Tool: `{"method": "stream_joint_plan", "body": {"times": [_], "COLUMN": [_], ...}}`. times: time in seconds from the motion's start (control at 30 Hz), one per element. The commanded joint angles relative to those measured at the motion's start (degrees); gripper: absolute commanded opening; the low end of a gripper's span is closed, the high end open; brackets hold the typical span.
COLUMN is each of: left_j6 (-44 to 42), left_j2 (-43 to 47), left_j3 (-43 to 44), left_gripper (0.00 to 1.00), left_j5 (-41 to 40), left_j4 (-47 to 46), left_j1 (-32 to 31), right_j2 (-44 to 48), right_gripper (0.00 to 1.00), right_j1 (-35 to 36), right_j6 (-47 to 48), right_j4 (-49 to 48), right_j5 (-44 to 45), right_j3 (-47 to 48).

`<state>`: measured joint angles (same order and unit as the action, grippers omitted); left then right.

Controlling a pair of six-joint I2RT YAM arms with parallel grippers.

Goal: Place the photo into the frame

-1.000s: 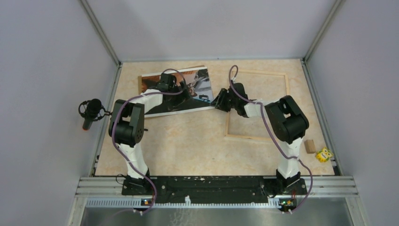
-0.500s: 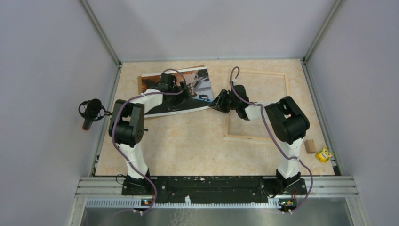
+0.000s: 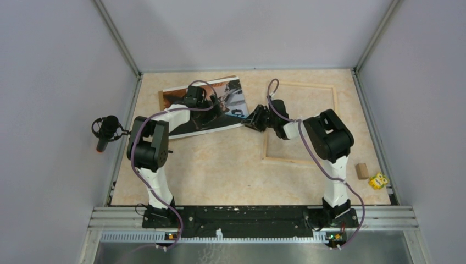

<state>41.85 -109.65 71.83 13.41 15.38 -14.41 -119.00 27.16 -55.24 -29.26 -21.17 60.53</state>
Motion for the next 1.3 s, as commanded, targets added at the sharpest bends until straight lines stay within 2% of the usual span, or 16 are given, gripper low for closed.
{"method": "stream_joint_plan", "body": {"times": [0.0,0.13,0.33,0.6,1.0,1.17,1.27], "left_j6": [-1.3,-1.4,-1.4,-1.6,-1.7,-1.8,-2.1], "left_j2": [-3.1,-3.1,-3.2,-3.3,-3.5,-3.3,-2.7], "left_j3": [-2.0,-2.0,-1.9,-1.7,-1.9,-1.7,-1.5], "left_gripper": [0.98,0.98,0.98,0.98,0.98,0.98,0.98], "left_j5": [-1.6,-1.8,-1.9,-2.5,-2.6,-2.8,-2.8], "left_j4": [7.1,7.1,7.3,7.6,7.7,7.7,7.8], "left_j1": [-0.7,-0.7,-0.7,-0.6,-0.6,-0.6,-0.7], "right_j2": [-3.8,-3.4,1.7,1.7,-5.2,-8.9,-11.0], "right_gripper": [0.36,0.33,0.35,0.33,0.27,0.34,0.34], "right_j1": [-1.1,-1.3,-1.3,-1.4,-1.9,-2.0,-1.9], "right_j6": [-1.2,-2.6,0.1,1.0,0.7,0.0,0.3], "right_j4": [-5.1,-7.2,-6.5,-6.0,-4.3,-3.5,-2.4], "right_j5": [-1.9,-3.5,-1.8,-1.9,-3.1,-3.5,-3.9], "right_j3": [4.6,3.8,1.0,2.3,9.5,12.6,15.3]}}
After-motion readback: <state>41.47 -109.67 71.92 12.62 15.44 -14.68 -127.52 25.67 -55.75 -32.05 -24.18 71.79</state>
